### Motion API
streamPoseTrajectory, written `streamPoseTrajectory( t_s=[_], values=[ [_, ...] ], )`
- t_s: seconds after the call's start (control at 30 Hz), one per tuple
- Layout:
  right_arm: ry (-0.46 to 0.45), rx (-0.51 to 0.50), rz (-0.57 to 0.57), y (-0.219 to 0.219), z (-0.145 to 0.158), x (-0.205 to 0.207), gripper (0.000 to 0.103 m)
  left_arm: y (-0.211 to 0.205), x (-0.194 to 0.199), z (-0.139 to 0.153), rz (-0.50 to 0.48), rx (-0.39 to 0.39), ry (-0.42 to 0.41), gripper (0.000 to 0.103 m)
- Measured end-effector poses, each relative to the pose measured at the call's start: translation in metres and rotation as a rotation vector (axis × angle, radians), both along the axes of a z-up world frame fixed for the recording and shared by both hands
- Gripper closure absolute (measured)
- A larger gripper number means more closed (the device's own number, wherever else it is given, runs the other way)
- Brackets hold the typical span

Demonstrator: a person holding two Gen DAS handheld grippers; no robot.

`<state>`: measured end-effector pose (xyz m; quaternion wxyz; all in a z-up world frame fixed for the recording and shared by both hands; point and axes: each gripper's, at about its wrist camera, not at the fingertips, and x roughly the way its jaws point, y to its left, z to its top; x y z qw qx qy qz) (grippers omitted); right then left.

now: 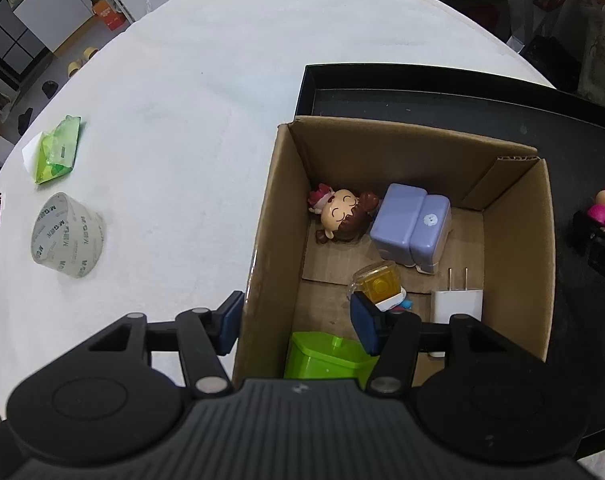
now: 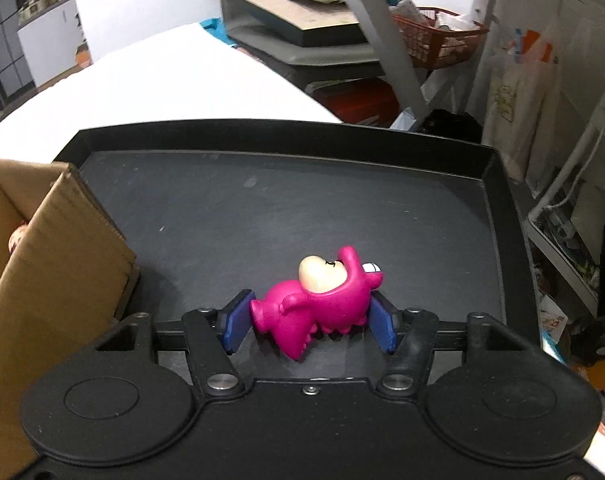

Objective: Organize rigid objects
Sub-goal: 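Move the right gripper to the pink figure and grasp it, then carry the pink figure into the box with the right gripper and release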

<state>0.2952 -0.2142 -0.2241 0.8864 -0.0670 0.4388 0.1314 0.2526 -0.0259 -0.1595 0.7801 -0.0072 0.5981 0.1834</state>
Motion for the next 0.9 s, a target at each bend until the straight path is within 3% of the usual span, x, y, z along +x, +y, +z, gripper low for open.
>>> streamPoseTrajectory(
  t_s=[0.33,0.6,0.9],
  values=[
    [-0.034,0.037,-0.051,-0.007,0.023,-0.004,0.044,0.004,-0.008,0.003,-0.027,-0.023,-0.023,0.047],
    [-0.063,0.125,-0.097,-0.012,0.044,-0.016,0.044,0.015,-0.022,0.001,-0.043,-0.033,-0.027,0.047],
    [-0.104,0.136,-0.136,-0.009,0.065,-0.033,0.044,0.030,-0.036,0.013,-0.044,-0.070,-0.059,0.047]
  ],
)
